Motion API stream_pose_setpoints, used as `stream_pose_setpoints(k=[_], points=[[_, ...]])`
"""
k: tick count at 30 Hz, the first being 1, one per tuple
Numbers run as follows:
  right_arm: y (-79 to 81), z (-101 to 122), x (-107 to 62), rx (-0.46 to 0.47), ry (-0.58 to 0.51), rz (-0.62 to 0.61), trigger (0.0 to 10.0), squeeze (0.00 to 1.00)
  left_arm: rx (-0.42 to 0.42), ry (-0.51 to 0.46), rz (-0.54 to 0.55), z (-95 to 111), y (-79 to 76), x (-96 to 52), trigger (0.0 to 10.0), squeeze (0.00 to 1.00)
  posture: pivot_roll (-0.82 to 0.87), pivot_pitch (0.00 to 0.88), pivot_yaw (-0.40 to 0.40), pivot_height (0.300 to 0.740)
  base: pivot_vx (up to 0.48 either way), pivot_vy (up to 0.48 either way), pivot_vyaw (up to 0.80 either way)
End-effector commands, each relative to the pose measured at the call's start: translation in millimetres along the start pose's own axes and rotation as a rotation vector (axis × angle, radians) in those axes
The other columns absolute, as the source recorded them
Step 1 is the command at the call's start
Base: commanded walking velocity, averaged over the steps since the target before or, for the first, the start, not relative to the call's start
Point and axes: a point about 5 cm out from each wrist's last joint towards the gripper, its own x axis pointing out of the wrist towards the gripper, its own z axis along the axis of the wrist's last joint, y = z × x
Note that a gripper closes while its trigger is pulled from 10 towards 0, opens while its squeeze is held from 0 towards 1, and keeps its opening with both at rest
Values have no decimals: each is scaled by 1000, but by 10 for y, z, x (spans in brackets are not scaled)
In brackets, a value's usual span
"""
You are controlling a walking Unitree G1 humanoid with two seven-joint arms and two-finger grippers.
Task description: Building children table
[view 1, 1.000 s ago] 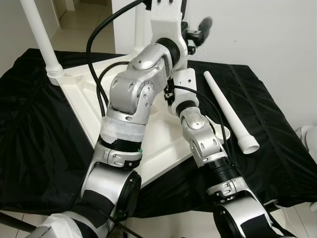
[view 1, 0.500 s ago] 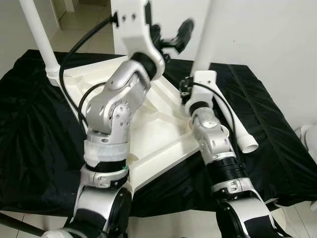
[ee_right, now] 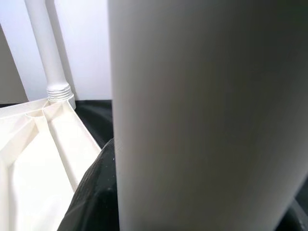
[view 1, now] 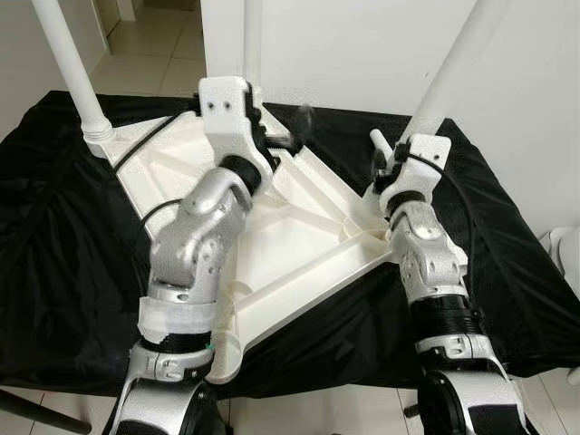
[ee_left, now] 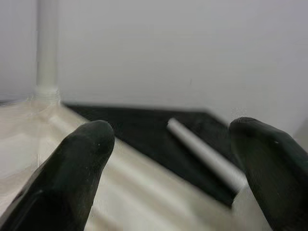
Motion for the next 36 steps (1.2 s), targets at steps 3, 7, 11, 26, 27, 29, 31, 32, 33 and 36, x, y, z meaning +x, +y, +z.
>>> stream_pose_setpoints(k=[3,7,11,26,27,29,31,32,33,36], points=[[-133,136,-14,5,-74,-6,10000,0,90,150,-173,-396,-119,-33,10000,0,100,2,-45,740,0,0,0],[-186,172,-5,3,-91,-21,10000,0,175,278,-221,-740,-176,-75,10000,0,91,0,-36,740,0,0,0],[-184,176,-7,7,-97,-20,10000,0,213,376,-255,-992,-237,-82,10000,0,87,0,-25,740,0,0,0],[-183,175,-27,-1,-105,-12,10000,0,265,385,-410,-1075,-485,31,10000,0,73,0,-6,740,0,0,0],[-183,175,-27,-1,-105,-12,10000,0,265,385,-410,-1075,-485,31,10000,0,73,0,-6,740,0,0,0],[-185,177,-27,0,-106,-13,10000,0,271,383,-426,-1080,-507,39,10000,0,70,0,-4,740,0,0,0],[-183,177,-28,-1,-107,-13,10000,0,285,381,-462,-1096,-556,51,10000,0,65,0,0,740,0,0,0],[-183,177,-28,-1,-107,-13,10000,0,285,381,-462,-1096,-556,51,10000,0,65,0,0,740,0,0,0],[-182,177,-30,-2,-108,-13,10000,0,294,387,-480,-1115,-579,51,10000,0,59,0,3,740,0,0,0],[-185,179,-33,-3,-109,-14,10000,0,301,404,-494,-1154,-596,48,10000,0,56,0,5,740,0,0,0]])
